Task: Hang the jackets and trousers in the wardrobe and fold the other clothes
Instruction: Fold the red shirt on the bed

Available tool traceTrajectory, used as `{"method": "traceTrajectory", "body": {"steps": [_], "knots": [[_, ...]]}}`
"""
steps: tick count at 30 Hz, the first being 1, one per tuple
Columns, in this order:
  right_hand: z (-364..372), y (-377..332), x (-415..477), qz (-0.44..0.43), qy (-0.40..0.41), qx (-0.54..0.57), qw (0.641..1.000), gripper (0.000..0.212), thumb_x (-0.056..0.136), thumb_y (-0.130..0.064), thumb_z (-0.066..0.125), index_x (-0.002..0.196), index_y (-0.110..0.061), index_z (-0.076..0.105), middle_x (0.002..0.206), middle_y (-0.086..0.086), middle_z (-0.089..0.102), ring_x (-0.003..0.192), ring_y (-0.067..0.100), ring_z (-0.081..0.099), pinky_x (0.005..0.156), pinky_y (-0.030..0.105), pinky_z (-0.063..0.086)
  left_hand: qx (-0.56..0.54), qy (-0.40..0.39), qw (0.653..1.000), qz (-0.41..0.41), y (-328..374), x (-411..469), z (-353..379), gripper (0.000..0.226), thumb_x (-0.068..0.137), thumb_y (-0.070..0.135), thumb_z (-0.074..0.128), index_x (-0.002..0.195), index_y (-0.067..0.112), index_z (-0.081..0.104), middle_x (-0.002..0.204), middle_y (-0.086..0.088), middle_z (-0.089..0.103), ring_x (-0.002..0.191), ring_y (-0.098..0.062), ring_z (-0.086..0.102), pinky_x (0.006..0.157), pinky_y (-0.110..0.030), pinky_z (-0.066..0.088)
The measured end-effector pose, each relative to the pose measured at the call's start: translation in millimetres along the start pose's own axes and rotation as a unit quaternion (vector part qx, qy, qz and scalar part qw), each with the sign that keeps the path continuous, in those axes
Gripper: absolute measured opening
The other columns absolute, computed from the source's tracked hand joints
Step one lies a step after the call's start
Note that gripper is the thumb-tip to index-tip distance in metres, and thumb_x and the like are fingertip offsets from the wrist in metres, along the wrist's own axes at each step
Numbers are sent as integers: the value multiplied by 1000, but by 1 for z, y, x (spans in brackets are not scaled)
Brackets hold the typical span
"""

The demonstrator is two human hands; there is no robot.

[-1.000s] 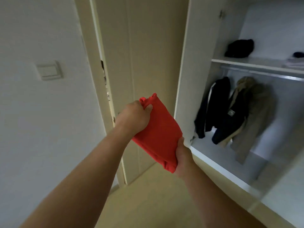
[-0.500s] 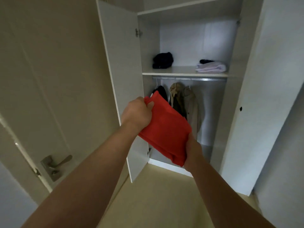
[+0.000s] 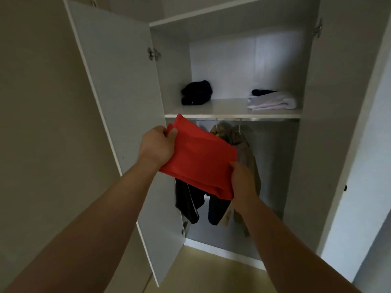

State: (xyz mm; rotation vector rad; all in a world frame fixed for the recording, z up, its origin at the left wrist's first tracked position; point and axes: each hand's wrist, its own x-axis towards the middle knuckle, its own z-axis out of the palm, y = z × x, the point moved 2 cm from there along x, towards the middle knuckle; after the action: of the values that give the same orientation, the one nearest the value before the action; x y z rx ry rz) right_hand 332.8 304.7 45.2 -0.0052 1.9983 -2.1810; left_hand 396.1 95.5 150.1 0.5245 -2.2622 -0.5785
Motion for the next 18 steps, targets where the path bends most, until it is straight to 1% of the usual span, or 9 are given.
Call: {"method": "traceTrajectory", "body": {"steps": [1,4,6,9,10,12,13,15,18], "knots": [[6,-7,17,-20,4,-1,1000,21,104,-34,44,99,-21,60,96,11,63,82,21,60,69,38,49,-1,-1,1000,3,-7,19,13,40,103,46,48,87,11,61,69,10,48,65,-11,45,61,-26,30],[27,-24,67,-69,15,16,997,25,100,-27,47,116,-14,61,105,19,58,93,32,61,83,50,54,-23,-2,1000,9,-27,76,49,39,103,45,48,77,18,58,67,12,48,73,-17,49,68,-28,32],[41,-33,102,-86,25,20,996,32,98,-27,49,127,-19,57,105,7,64,95,26,63,85,48,57,-40,0,999,16,-39,114,73,41,103,44,48,73,19,59,66,10,49,74,-18,48,71,-28,31],[57,-50,151,-107,63,12,992,35,94,-30,51,129,-30,50,104,-4,62,95,20,64,81,48,60,-68,-8,997,30,-51,172,110,48,103,45,47,86,5,67,76,-2,57,76,-21,50,71,-29,31],[62,-57,166,-111,75,9,991,38,94,-31,52,132,-33,46,104,-7,61,95,18,63,77,44,61,-75,-12,997,34,-52,191,122,49,103,46,47,88,4,67,79,-3,57,77,-21,50,71,-29,31],[69,-72,197,-137,111,-3,984,43,94,-30,54,136,-32,45,101,-13,59,90,9,61,67,29,55,-91,-27,995,43,-52,229,146,48,104,45,47,85,6,66,80,-5,57,78,-20,49,72,-29,31],[71,-81,212,-155,135,-17,979,43,94,-29,55,136,-30,46,98,-16,58,86,4,59,62,22,48,-101,-35,993,50,-49,247,157,47,104,45,46,83,7,65,79,-4,57,77,-19,49,71,-29,31],[74,-100,241,-181,169,-41,968,41,93,-29,56,133,-31,47,93,-15,59,81,2,59,58,21,42,-116,-50,990,63,-43,282,180,47,105,43,45,75,11,59,73,1,56,69,-16,48,64,-27,29],[74,-124,287,-201,184,-62,960,37,93,-29,55,129,-33,48,98,-10,63,86,11,63,67,32,53,-110,-60,989,83,-37,327,215,49,106,43,41,68,14,50,64,4,48,57,-8,42,49,-21,26]]}}
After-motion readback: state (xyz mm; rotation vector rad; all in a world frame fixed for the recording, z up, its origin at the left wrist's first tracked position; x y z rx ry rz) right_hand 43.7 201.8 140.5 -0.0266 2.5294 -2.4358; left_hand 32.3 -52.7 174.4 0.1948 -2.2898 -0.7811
